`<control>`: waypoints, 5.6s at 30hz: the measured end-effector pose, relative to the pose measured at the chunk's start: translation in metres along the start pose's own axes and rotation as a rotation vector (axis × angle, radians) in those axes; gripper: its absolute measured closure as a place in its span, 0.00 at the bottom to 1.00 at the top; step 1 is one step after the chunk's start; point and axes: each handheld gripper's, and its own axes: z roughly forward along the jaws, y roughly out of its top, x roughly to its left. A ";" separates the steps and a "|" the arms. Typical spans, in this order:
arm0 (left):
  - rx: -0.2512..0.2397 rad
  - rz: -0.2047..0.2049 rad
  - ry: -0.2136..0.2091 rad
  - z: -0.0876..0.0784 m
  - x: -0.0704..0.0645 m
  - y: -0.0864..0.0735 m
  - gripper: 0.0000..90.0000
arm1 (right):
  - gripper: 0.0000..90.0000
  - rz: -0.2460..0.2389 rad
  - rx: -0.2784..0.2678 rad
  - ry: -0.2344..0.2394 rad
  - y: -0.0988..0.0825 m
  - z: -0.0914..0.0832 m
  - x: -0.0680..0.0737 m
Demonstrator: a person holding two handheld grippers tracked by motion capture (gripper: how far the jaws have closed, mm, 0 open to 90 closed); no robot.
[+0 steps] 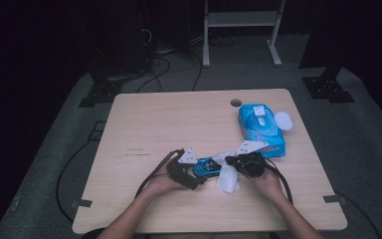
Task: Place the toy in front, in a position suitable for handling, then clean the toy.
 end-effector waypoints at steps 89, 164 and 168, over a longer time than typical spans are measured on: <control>-0.036 0.015 0.051 0.000 -0.001 0.001 0.28 | 0.97 -0.089 0.022 0.193 0.028 0.037 0.041; -0.033 0.015 0.051 0.001 0.001 0.000 0.28 | 0.97 0.092 0.079 -0.005 0.038 0.041 -0.011; -0.032 0.012 0.052 0.000 0.001 0.000 0.28 | 0.97 0.074 0.068 0.019 0.042 0.045 -0.002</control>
